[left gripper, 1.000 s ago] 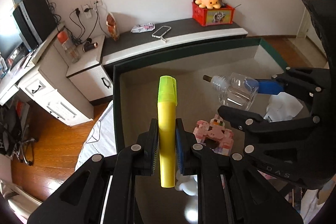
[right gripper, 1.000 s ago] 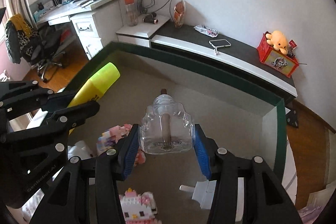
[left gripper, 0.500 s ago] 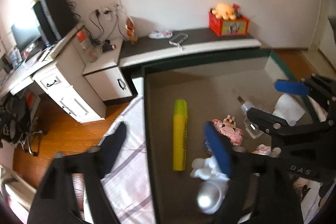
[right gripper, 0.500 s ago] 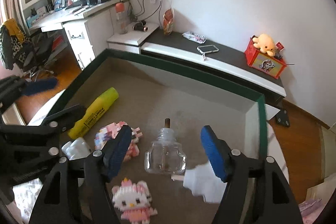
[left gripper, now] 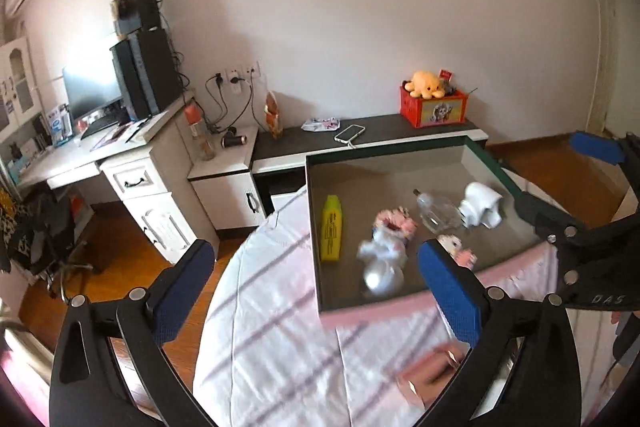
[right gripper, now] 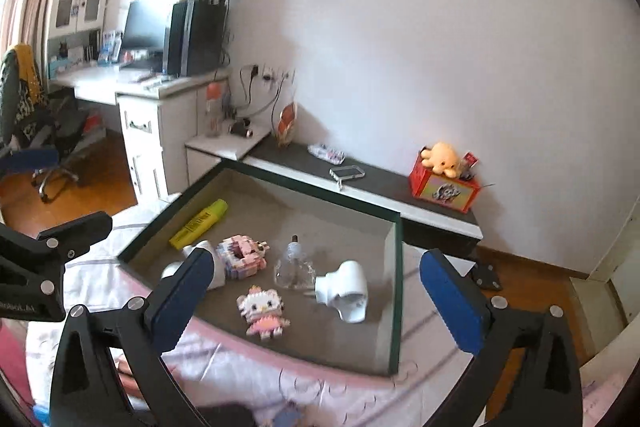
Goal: Organize rigid objects
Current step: 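Carry highlighter and bottle into the pink box and open both tools, then withdraw both tools from the pink box back over the remaining items, then grasp the copper canister with the left tool while the right tool grasps the blue-gold box, then carry canister and blue-gold box over the pink box and open both tools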
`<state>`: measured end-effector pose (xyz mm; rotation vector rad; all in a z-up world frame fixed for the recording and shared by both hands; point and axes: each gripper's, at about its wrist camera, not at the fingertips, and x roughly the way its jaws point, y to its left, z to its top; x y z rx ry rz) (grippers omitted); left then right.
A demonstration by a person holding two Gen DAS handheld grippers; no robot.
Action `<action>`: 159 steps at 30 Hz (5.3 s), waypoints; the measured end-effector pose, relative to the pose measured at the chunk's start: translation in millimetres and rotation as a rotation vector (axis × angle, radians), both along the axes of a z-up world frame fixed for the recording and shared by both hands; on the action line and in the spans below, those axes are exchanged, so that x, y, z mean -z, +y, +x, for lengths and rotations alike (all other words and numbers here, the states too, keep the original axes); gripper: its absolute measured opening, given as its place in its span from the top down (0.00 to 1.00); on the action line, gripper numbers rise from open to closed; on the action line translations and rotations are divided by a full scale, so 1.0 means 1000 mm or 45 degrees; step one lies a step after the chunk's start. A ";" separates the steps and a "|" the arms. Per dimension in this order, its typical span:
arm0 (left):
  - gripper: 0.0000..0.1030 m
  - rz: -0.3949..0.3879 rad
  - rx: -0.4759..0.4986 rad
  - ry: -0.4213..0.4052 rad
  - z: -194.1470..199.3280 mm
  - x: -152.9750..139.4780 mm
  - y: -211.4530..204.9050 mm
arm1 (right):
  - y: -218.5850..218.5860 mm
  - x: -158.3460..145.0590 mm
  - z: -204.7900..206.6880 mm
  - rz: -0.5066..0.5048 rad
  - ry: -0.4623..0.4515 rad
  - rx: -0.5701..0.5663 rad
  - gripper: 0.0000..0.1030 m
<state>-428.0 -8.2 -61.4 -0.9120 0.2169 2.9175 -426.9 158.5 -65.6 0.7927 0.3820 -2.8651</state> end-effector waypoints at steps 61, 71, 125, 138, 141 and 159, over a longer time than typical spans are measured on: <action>0.00 0.005 -0.015 -0.246 0.102 0.091 -0.001 | 0.040 0.125 0.056 -0.249 -0.447 0.059 0.33; 0.00 -0.022 0.043 -0.274 0.084 0.098 0.026 | 0.071 0.122 0.059 -0.321 -0.456 0.007 0.74; 0.34 0.010 0.065 -0.333 0.050 0.111 0.052 | 0.126 0.135 0.078 -0.298 -0.432 0.050 0.65; 0.34 0.057 0.094 -0.254 0.067 0.086 0.038 | 0.117 0.110 0.087 -0.301 -0.396 0.018 0.80; 0.34 0.067 0.116 -0.227 0.068 0.075 0.037 | 0.111 0.095 0.085 -0.295 -0.364 0.002 0.80; 0.34 0.114 0.348 -0.134 -0.036 -0.012 0.047 | 0.056 0.024 -0.017 -0.245 -0.313 -0.201 0.80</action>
